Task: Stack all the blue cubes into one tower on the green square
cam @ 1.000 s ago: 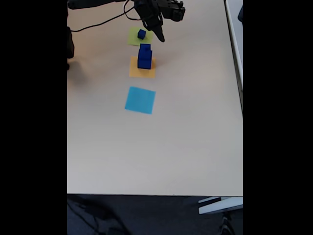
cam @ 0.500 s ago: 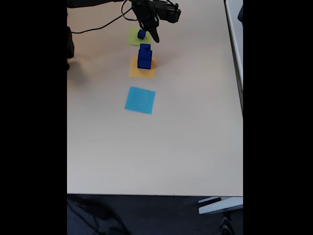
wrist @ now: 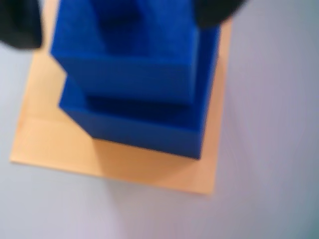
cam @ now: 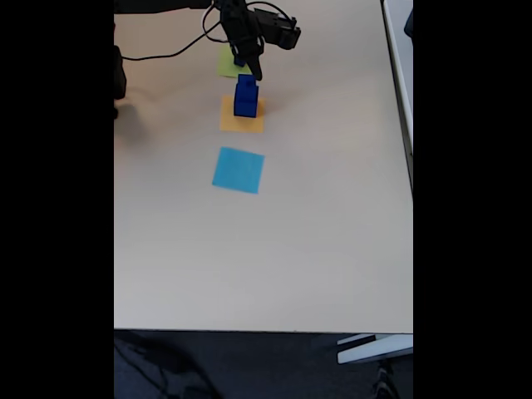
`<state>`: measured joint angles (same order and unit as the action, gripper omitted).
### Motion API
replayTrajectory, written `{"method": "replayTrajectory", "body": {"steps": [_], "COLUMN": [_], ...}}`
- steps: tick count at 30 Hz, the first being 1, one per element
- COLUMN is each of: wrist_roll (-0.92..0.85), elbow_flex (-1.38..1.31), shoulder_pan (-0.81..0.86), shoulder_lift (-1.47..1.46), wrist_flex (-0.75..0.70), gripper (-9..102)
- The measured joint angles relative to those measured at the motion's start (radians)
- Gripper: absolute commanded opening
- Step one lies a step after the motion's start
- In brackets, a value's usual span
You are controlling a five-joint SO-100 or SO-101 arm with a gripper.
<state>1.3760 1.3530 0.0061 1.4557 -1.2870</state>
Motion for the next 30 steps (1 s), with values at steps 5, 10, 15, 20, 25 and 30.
{"method": "replayTrajectory", "body": {"steps": [5, 10, 15, 20, 25, 30], "wrist_roll": [-0.014, -0.015, -0.028, -0.031, -0.037, -0.049], "elbow_flex": [0.023, 0.035, 0.04, 0.04, 0.054, 0.058], "shoulder_pan": [0.008, 0.008, 0.008, 0.011, 0.011, 0.011], "shoulder_lift": [0.0, 0.003, 0.003, 0.003, 0.003, 0.003], "wrist_flex": [0.002, 0.002, 0.002, 0.002, 0.002, 0.002], "gripper": [14, 13, 12, 12, 11, 11]}}
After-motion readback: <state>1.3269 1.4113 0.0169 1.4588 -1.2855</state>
